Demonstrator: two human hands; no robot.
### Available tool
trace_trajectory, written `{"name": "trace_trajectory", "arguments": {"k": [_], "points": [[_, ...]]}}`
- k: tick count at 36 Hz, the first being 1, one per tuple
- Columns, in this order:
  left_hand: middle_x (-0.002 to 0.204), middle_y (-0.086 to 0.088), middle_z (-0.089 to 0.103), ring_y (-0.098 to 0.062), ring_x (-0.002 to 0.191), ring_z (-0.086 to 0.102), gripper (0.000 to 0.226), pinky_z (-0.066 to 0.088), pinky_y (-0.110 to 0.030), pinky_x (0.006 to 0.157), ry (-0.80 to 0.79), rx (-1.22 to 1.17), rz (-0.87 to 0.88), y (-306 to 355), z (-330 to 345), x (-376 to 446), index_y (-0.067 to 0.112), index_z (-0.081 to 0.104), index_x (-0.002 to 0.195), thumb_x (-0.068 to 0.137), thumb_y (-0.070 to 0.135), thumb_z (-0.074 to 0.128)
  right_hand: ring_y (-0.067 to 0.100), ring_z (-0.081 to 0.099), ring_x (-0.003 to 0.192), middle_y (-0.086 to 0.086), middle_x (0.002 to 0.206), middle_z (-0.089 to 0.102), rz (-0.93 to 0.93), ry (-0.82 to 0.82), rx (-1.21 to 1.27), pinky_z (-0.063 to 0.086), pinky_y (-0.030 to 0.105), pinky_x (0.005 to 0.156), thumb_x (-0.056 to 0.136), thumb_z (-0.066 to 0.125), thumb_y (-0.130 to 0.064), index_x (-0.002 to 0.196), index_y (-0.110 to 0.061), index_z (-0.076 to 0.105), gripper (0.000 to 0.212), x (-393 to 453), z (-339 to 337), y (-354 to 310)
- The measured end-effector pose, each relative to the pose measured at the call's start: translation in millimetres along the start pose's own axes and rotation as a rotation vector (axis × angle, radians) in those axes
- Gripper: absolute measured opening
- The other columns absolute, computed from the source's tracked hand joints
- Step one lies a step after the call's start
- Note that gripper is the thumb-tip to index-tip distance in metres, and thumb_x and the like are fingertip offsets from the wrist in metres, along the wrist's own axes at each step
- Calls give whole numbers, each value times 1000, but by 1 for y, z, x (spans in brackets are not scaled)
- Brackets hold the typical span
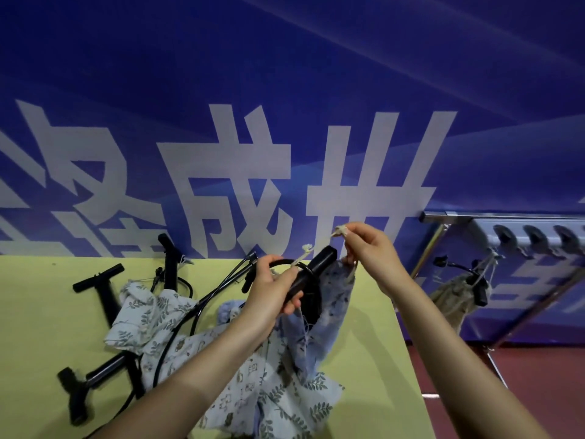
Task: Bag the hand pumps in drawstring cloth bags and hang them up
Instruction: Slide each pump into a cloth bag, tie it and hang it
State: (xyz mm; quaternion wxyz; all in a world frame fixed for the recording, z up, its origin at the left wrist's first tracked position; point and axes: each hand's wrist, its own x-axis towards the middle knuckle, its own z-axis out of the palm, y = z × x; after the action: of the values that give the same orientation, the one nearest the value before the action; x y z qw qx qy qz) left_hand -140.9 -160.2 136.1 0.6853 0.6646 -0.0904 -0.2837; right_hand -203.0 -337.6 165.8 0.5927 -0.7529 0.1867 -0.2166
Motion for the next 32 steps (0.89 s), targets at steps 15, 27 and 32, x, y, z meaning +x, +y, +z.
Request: {"name": "trace_trajectory", "arguments": {"k": [15,27,32], "points": [[78,-15,58,-17,51,55,21,41,-21,39,18,-179,-99,6,22,-1,13,38,118,99,10,45,16,60,85,-1,89,69,-297,-76,-592,45,32,73,97,53,-21,94,-17,69,16,-24,30,-5],[92,-22,73,-33,103,64,57,49,-43,95,-60,-690,-104,8,18,-25,7,78,79,104,13,27,4,50,58,-8,67,62,-49,-145,-123,43,23,65,96,48,-5,75,-13,64,27,-22,26,-27],[88,2,76,-17,94,71,50,54,-33,89,-98,-324,0,11,13,-32,13,30,149,100,4,35,13,36,51,2,56,40,-23,-130,244,36,26,57,95,45,-1,72,-6,61,29,-5,12,-46]]}}
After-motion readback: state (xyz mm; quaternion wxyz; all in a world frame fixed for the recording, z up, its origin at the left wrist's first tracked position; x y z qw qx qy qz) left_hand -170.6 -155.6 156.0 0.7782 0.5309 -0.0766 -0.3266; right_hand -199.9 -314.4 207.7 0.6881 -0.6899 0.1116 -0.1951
